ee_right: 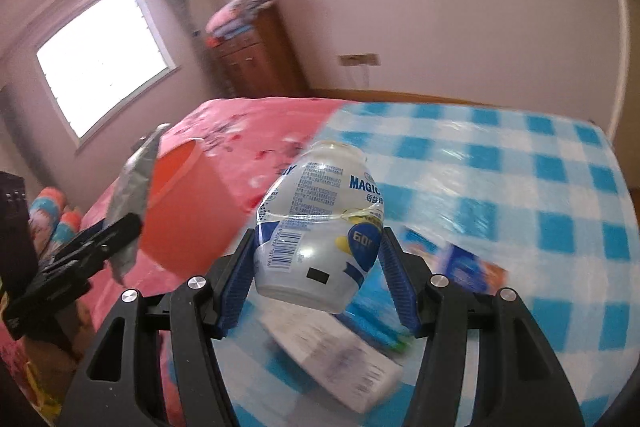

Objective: Collect trash
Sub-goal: 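Carry the wipe pack and bottle over the orange bucket and release both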

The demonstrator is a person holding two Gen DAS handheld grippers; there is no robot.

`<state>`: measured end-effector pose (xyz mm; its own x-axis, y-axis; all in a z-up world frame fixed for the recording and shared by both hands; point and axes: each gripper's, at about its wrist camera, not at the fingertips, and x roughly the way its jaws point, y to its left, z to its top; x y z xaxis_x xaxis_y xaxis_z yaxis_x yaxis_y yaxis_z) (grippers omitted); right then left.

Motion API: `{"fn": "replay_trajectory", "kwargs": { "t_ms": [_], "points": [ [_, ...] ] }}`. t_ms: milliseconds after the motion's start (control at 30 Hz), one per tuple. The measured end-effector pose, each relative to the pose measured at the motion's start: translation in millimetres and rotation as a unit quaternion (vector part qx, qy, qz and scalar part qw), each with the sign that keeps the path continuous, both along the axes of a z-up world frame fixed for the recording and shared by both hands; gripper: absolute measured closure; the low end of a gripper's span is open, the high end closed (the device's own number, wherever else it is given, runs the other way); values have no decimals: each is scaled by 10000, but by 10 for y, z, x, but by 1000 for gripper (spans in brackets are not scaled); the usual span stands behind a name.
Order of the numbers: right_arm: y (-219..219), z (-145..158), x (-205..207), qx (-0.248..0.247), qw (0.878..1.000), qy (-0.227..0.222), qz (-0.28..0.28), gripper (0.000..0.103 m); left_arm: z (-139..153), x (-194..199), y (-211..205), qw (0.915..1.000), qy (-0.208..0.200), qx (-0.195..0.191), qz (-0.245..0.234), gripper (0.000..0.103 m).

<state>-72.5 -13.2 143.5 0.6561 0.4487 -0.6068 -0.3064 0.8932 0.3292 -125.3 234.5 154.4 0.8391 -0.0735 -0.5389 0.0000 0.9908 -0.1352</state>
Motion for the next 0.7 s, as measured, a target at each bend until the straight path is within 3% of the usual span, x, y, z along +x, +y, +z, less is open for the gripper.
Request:
{"fn": "replay_trajectory", "kwargs": {
  "t_ms": [333, 700],
  "points": [
    [1290, 415, 338, -108, 9912, -270, 1289, 42, -37, 98, 870, 9939, 72, -56, 1096, 27],
    [2172, 295, 738, -329, 9824, -183, 1827, 41, -212, 322, 1193, 9903, 258, -108, 1358, 27]
  ]
}}
